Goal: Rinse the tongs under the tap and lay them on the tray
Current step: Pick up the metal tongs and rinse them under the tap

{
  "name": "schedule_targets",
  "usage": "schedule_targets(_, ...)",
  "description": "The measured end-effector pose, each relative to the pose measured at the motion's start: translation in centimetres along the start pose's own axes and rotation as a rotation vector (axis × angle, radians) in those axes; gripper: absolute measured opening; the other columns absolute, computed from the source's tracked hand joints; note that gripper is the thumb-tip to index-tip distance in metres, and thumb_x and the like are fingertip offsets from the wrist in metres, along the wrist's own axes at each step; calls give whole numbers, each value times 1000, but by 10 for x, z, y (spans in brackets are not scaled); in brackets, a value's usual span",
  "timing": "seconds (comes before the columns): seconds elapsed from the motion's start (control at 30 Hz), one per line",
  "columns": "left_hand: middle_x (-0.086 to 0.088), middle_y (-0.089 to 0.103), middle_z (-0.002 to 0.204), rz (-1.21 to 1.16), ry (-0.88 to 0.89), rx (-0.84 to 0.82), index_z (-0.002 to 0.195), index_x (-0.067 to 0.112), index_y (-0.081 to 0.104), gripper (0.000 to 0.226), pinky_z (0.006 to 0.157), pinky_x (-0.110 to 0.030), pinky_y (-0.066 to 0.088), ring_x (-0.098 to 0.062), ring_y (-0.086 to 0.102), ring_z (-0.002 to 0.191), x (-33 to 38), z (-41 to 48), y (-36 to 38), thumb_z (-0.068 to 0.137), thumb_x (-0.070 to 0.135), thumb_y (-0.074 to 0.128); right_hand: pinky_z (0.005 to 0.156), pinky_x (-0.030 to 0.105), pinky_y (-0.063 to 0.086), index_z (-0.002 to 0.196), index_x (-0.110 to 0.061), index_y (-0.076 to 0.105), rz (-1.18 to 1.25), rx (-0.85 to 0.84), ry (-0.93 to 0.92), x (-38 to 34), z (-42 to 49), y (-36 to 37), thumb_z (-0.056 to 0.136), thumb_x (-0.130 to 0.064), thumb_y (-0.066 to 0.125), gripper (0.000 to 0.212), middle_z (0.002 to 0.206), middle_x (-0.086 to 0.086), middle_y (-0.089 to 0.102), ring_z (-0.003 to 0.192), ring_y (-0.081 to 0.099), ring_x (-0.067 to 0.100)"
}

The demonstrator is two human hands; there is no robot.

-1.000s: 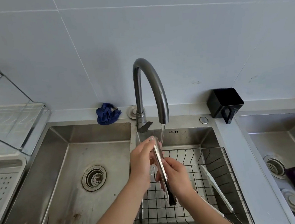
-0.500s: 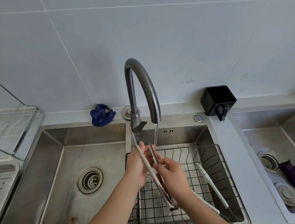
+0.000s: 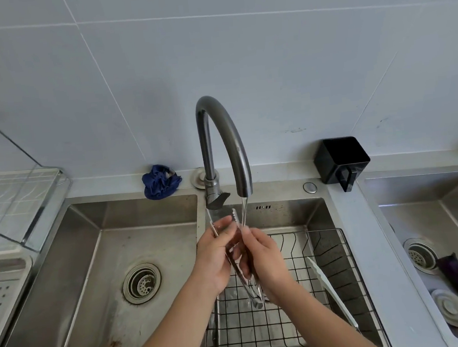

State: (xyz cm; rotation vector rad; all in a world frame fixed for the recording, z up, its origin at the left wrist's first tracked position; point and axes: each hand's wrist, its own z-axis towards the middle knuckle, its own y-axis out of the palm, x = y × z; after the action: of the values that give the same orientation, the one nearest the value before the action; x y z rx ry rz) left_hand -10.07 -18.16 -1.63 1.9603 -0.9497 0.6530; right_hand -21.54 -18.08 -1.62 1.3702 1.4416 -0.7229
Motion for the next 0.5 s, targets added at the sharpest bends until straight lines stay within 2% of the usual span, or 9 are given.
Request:
schedule_targets(0.03,-7,53,59,55,-4,1,122,7,62,49,43,-31,43,-23,46,47,-3,0,3,81,31,75,39,25,35,83,-17,69,-6,3,6,-4,4,1,105,-43,51,39,66,8,57,43,45,17)
schedule_targets(0.1,-8,58,65,97,-26,-18,115,12,68,45,46,-32,44,-23,52,52,-8,-1,8,85,46,67,39,26,33,82,-19,71,-83,28,10,-14,11,3,105,-48,50,42,58,3,51,41,43,14)
schedule_targets(0.2,-7,69,80,-31,-63,-85,113,14,70,57,55,-36,51,-21,64,64,-7,-1,12,93,61,46,34,18,27,62,-30,71,-132,68,27,-24,17,3,104,-53,47,53,47,-11,50,34,39,3)
schedule_targets(0.27,-6,70,76,-61,-43,-64,105,12,73,58,59,-38,52,-20,66,63,-4,1,11,91,61,46,32,17,26,56,-27,68,-127,63,49,-24,16,2,105,-54,43,61,44,-9,49,31,37,5)
schedule_targets(0.33,-7,68,69,-56,-33,11,101,10,73,55,59,-38,50,-23,64,56,-2,4,7,94,57,47,34,20,26,66,-21,67,-19,-28,100,-21,13,-1,107,-46,44,53,51,1,48,35,35,12)
schedule_targets(0.43,-5,53,54,-75,-59,55,113,9,69,54,43,-31,42,-24,49,40,3,5,-1,99,55,45,46,28,40,100,-8,69,272,-221,113,-19,9,-7,101,-8,52,17,75,10,59,54,48,18)
schedule_targets(0.5,-8,54,57,-88,-27,44,123,9,63,42,42,-33,44,-25,50,43,6,4,-2,103,42,45,46,28,44,111,-4,67,316,-224,108,-22,10,-9,96,3,55,21,79,12,62,56,52,19)
